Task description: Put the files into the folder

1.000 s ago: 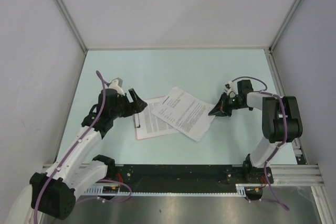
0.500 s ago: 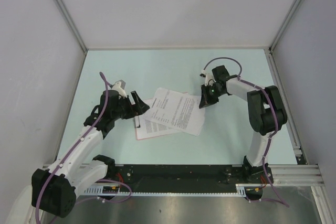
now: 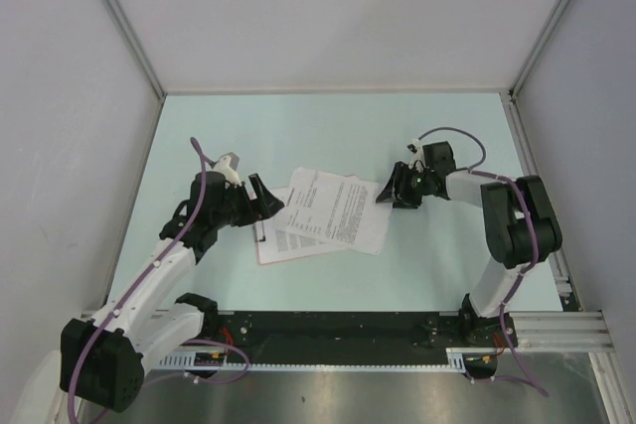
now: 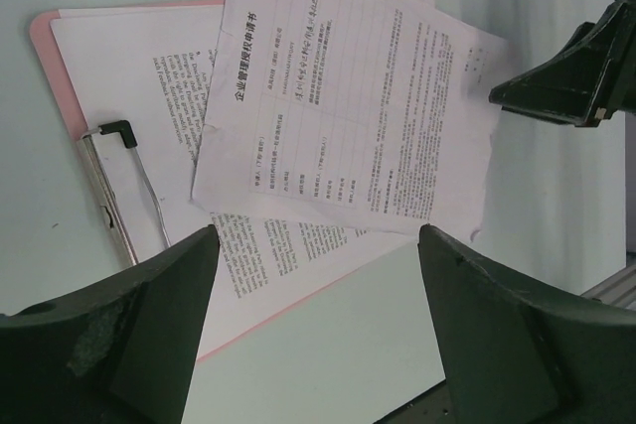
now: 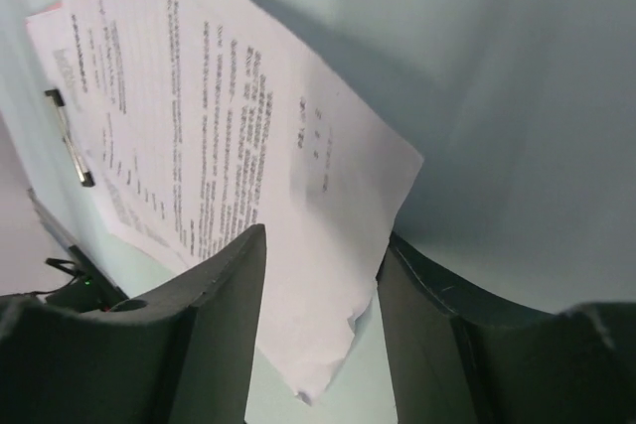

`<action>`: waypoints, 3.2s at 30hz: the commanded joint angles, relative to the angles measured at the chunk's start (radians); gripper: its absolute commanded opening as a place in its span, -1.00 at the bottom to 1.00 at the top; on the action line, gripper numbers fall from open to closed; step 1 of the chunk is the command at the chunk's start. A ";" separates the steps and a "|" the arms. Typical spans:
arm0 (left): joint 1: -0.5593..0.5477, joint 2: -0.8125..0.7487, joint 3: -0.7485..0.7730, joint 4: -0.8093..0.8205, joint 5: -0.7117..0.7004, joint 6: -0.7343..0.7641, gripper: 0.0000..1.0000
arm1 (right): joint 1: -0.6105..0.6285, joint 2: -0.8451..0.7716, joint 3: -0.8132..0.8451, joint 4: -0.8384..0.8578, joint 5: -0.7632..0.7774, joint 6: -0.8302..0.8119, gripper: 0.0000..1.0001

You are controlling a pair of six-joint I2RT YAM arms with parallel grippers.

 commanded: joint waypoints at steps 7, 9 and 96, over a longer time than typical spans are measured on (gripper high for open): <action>0.011 0.018 0.000 -0.001 -0.065 -0.026 0.75 | 0.130 -0.202 -0.442 0.600 0.272 0.465 0.00; 0.012 0.041 0.017 -0.024 -0.093 -0.037 0.75 | 0.131 -0.208 -0.473 0.640 0.303 0.464 -0.21; -0.083 0.601 0.135 -0.061 -0.432 -0.040 0.02 | 0.126 0.219 0.438 -0.227 -0.151 -0.423 -1.00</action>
